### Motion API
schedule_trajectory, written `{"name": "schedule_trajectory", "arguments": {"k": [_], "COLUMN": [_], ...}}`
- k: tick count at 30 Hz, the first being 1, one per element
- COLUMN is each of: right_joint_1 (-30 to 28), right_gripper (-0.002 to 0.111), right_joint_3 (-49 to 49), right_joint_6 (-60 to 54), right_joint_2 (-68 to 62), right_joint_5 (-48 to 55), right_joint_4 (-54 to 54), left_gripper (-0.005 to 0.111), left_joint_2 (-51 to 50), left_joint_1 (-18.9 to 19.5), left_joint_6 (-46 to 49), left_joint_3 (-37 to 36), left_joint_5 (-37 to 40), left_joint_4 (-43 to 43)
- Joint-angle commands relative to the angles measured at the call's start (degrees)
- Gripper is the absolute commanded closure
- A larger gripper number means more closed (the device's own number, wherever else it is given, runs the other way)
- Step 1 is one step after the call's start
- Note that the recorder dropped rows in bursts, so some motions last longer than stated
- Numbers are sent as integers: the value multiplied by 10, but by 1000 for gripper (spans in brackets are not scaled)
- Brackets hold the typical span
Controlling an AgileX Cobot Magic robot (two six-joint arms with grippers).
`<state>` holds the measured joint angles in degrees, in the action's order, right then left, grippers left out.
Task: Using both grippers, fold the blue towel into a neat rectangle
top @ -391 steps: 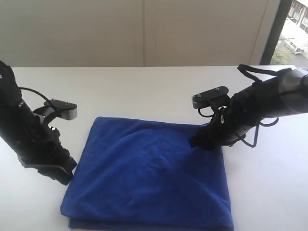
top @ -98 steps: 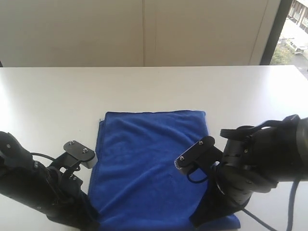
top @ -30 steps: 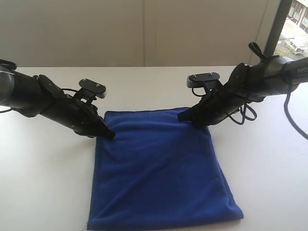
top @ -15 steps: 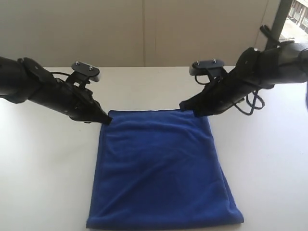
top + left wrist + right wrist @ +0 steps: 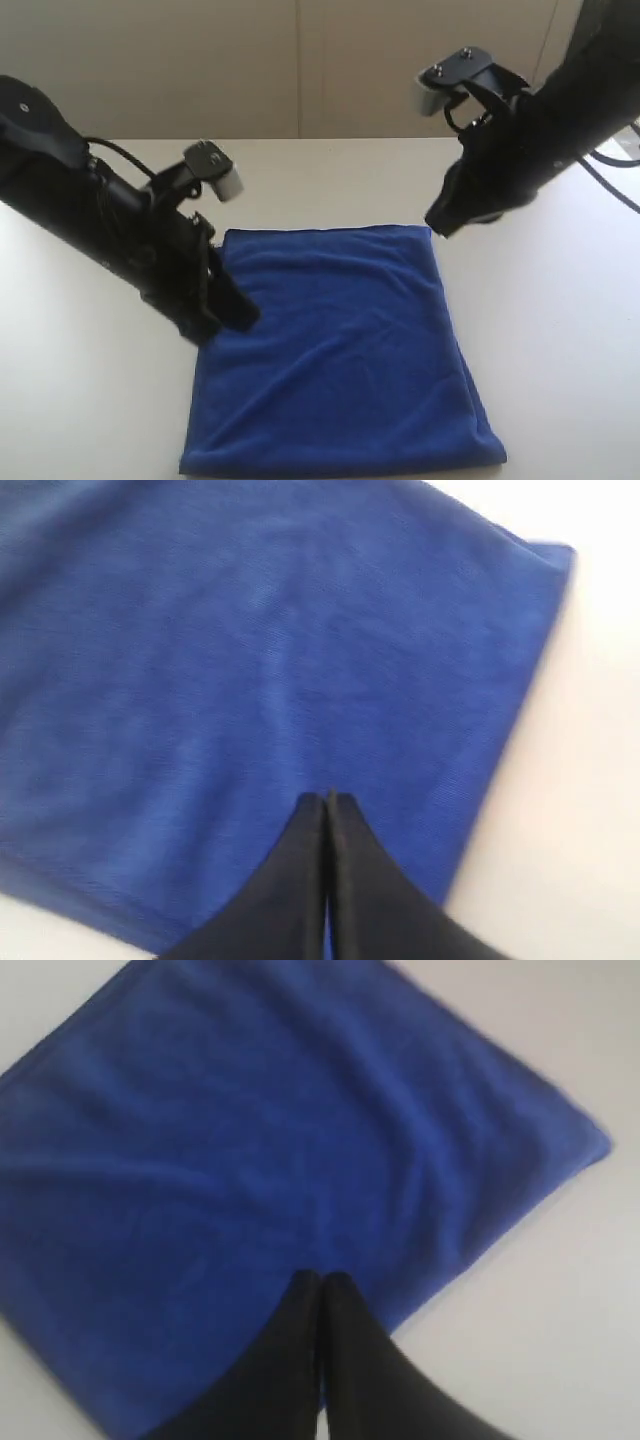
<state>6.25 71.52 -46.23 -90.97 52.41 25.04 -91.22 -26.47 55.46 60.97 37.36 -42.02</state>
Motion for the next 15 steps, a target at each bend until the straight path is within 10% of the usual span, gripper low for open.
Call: {"name": "schedule_trajectory", "arguments": {"k": [1,5,9,15], "right_joint_1": [0,0,0,26], "right_gripper": [108,108,108,108], "right_joint_3": [-57,-95,-150,-241], "right_joint_6": [-77,-76,-133,-236], "right_joint_2": [56,93,112,112], "right_joint_5": [97,121,132,-10], "right_joint_4": [-7,-7,-39,-96], "left_gripper": [107,107,107,107], "left_joint_2": [47,68,96,76], "left_joint_1": [-80,-120,-130,-130], "left_joint_6": [47,37,-184,-178], "left_joint_3": [-42,-42,-43,-43], "left_joint_5": [67,134,134,112], "left_joint_4": [-1,79,313,336]}}
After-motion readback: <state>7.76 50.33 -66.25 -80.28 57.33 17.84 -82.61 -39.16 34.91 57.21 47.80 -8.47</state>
